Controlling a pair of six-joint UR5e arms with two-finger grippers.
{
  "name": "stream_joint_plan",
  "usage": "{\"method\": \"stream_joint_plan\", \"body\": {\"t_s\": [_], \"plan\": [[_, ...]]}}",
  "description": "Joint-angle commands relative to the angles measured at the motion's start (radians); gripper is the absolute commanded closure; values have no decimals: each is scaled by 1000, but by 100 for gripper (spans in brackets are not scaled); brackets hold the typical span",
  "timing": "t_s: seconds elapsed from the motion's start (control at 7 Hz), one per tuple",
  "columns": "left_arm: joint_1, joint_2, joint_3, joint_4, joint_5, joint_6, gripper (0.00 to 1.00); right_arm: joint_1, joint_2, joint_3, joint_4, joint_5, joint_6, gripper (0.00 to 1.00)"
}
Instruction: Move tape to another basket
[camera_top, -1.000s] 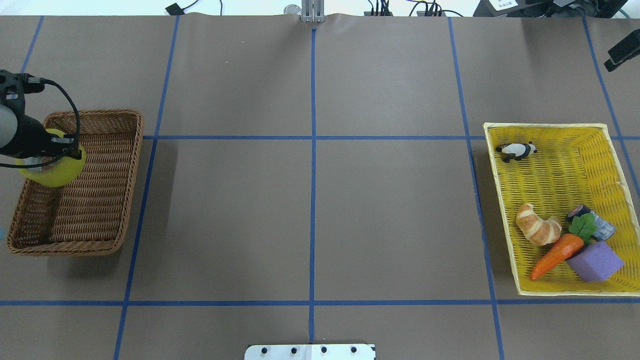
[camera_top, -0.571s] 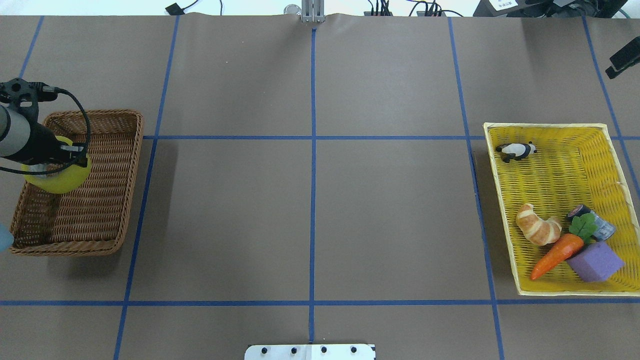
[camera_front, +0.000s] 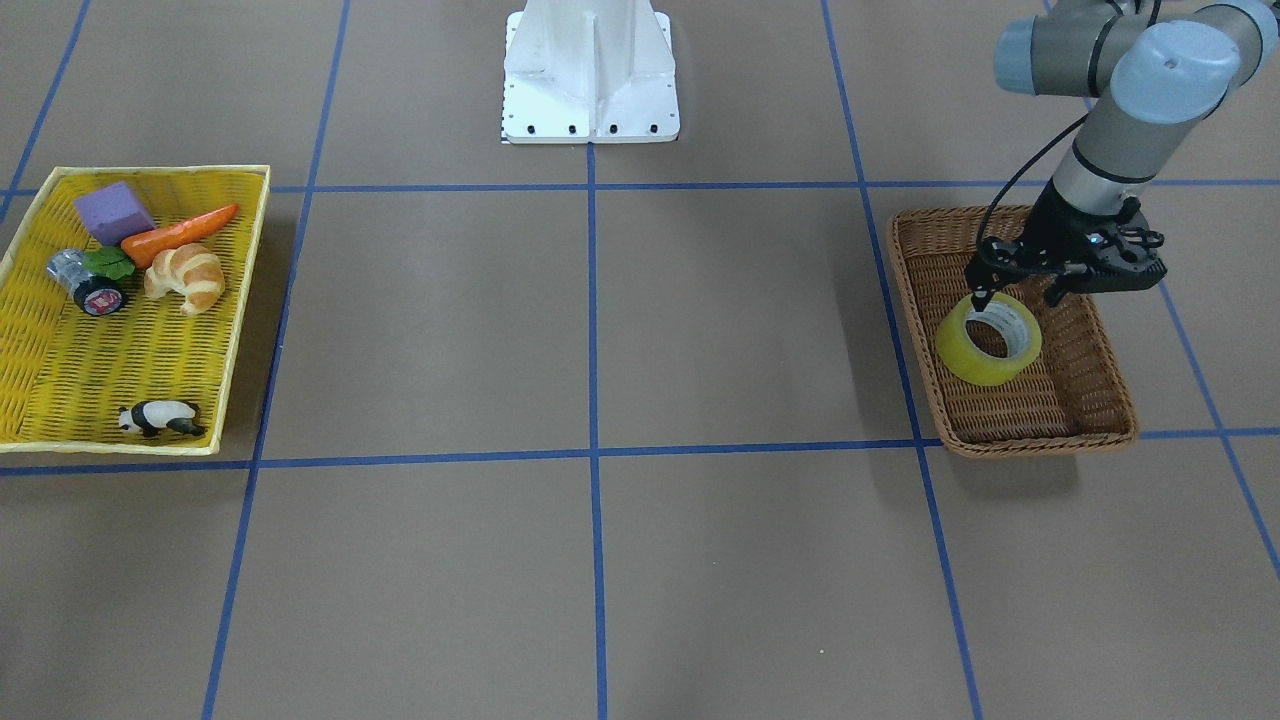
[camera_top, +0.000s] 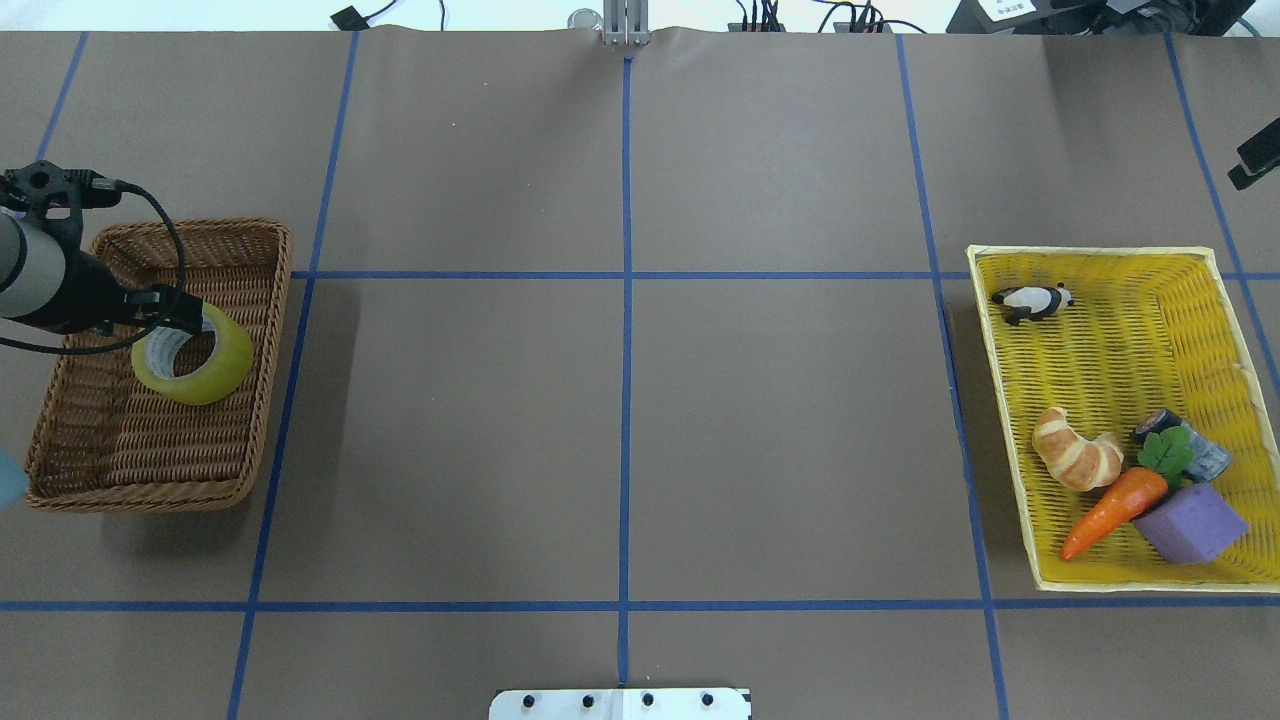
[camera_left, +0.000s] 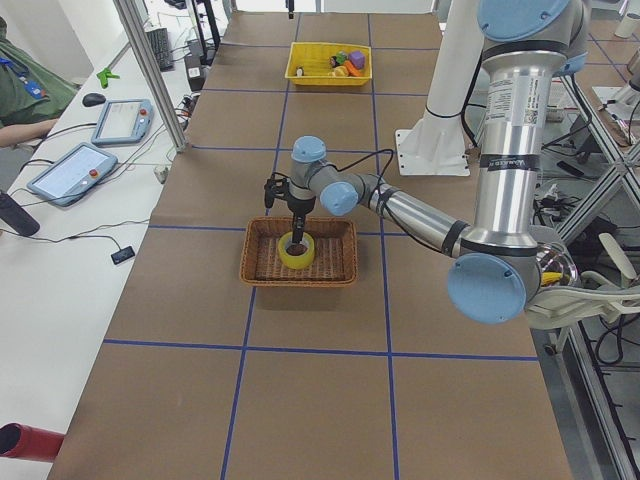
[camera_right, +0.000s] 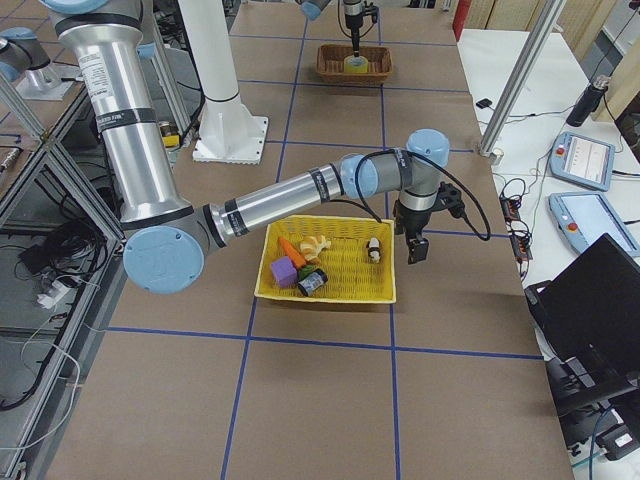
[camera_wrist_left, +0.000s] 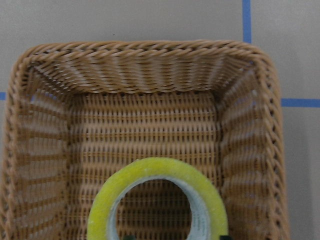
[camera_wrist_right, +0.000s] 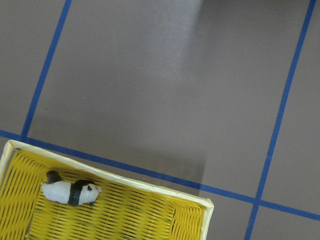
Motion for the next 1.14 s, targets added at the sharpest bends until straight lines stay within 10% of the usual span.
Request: {"method": "stream_joint_plan", "body": {"t_s": [0.0, 0.71, 1.0], "plan": [[-99, 73, -24, 7, -12, 198, 1, 13, -26, 7, 2, 11, 2, 0], [-662, 138, 206, 126, -256, 922, 1, 151, -202, 62, 6, 114, -15, 0], [-717, 134, 232, 173, -258, 1020, 1, 155, -241, 61, 6, 111, -18, 0]]}}
